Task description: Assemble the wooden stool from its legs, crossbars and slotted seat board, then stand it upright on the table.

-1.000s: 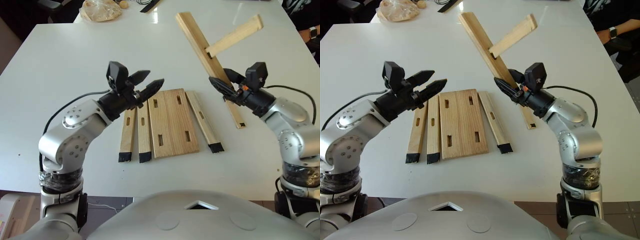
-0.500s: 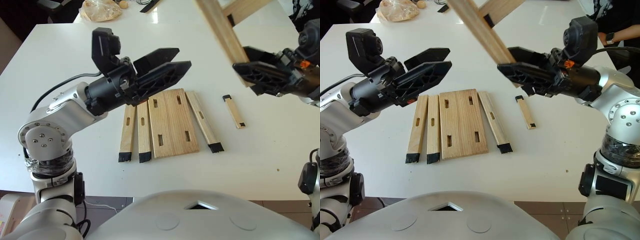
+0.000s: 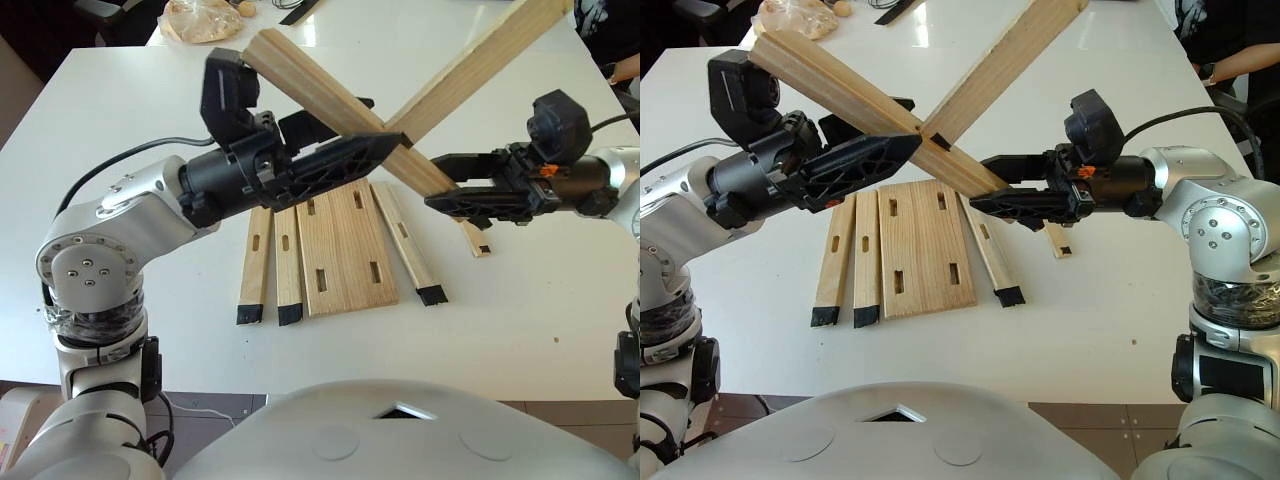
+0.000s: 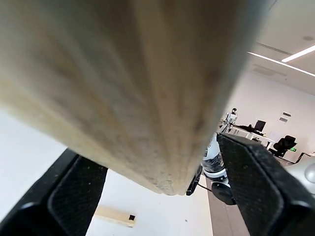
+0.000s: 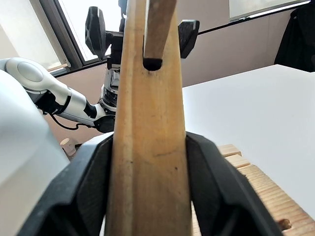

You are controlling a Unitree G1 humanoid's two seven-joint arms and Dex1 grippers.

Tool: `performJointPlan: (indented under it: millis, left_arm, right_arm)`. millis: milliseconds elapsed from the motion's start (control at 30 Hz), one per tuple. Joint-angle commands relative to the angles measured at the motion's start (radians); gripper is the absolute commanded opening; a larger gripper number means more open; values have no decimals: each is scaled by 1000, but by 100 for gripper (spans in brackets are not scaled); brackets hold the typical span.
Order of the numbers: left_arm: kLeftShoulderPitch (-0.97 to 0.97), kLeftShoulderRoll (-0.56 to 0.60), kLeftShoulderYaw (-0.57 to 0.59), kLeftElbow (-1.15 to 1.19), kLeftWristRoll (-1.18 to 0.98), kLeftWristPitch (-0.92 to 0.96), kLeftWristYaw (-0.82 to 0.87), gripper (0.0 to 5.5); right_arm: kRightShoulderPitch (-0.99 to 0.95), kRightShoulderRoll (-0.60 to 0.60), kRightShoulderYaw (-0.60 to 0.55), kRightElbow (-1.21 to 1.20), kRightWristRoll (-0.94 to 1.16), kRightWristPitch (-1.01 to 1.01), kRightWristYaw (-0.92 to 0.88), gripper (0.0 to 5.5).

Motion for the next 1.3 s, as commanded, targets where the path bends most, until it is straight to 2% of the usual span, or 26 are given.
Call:
performJointPlan:
  millis: [33, 267, 500, 533, 700, 833, 933, 1067, 1300]
  left_arm:
    - [20, 25, -35, -10, 78, 11, -37, 323]
    - [25, 26, -28, -19, 80, 2, -65, 218]
    - [35, 26, -21, -35, 78, -7, -88, 213]
    - [35, 25, -21, -35, 80, -9, -88, 213]
    - [39, 18, -22, -54, 110, -27, -98, 212]
    - [40, 28, -8, -41, 130, -37, -92, 212]
    - [64, 105, 64, -20, 185, -38, -137, 211]
    - [91, 238, 185, 29, 213, -19, -261, 211]
    - [279, 424, 291, -19, 297, 34, -530, 211]
  right_arm:
    - [-6, -19, 30, -2, -67, -59, 35, 209]
    - [-6, -44, 59, 10, -128, -102, 93, 209]
    - [-2, -64, 72, 38, -135, -99, 140, 207]
    - [-5, -62, 71, 42, -133, -96, 137, 244]
    - [-11, -55, 78, 61, -144, -96, 130, 315]
    - [-31, -44, 64, 143, -185, -114, 92, 318]
    - [-51, -44, 14, 244, -203, -133, 64, 318]
    - [-81, -36, -123, 351, -158, -120, -13, 318]
    - [26, -21, -265, 328, -150, -142, -85, 318]
